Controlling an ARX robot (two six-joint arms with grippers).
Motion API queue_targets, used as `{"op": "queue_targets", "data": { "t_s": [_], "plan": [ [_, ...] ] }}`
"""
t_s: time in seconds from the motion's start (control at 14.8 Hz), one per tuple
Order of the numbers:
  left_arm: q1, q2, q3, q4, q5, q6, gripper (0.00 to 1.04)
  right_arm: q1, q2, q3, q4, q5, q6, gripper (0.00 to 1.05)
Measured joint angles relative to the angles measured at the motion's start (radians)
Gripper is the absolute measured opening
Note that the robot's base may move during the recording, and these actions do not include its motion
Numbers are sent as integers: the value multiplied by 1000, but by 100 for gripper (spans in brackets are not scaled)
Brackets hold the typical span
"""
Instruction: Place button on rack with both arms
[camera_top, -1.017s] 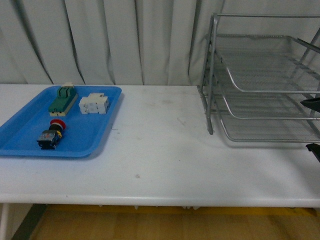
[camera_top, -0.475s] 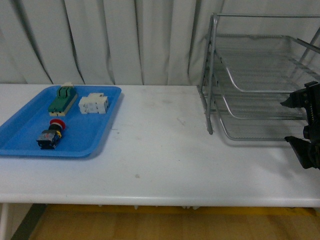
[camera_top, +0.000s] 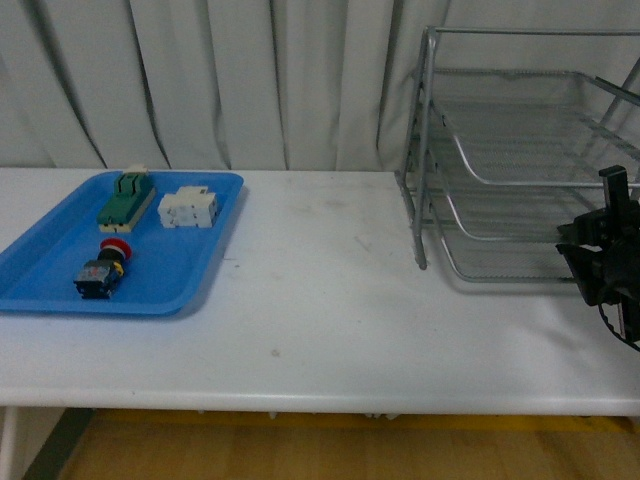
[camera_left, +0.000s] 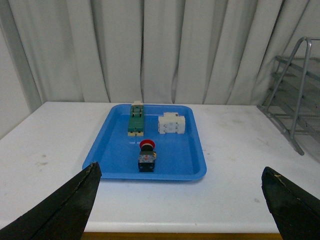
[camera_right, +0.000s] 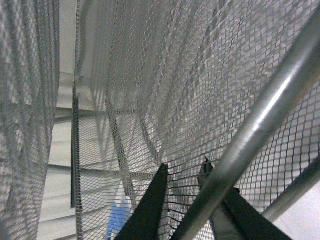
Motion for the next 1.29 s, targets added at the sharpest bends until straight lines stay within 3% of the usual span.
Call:
{"op": "queue_targets", "data": {
  "t_s": [0.07, 0.2, 0.68, 0.81, 0.95, 1.02, 1.08, 1.15, 1.22, 1.29],
  "plan": [
    [0, 0, 0, 0, 0, 0, 98, 0, -23, -48, 33, -1, 13, 11],
    [0, 0, 0, 0, 0, 0, 98, -1, -72, -171, 115, -1, 121, 4],
    [0, 0, 0, 0, 0, 0, 98, 0, -201, -555, 316, 3, 126, 3],
    [0, 0, 0, 0, 0, 0, 98, -2, -214, -572, 315, 5, 108, 3],
    [0, 0, 0, 0, 0, 0, 98, -8, -221, -575, 298, 9, 20, 21],
    [0, 0, 0, 0, 0, 0, 98, -23, -300, -620, 251, 14, -154, 56],
    [0, 0, 0, 0, 0, 0, 98, -70, -445, -698, 104, 56, -299, 79],
    [0, 0, 0, 0, 0, 0, 98, -82, -564, -771, -11, 123, -390, 92],
    [0, 0, 0, 0, 0, 0, 98, -76, -698, -861, -67, 154, -474, 100],
    [0, 0, 0, -1, 0, 0, 98, -80, -685, -949, 142, 89, -632, 92]
  ]
}}
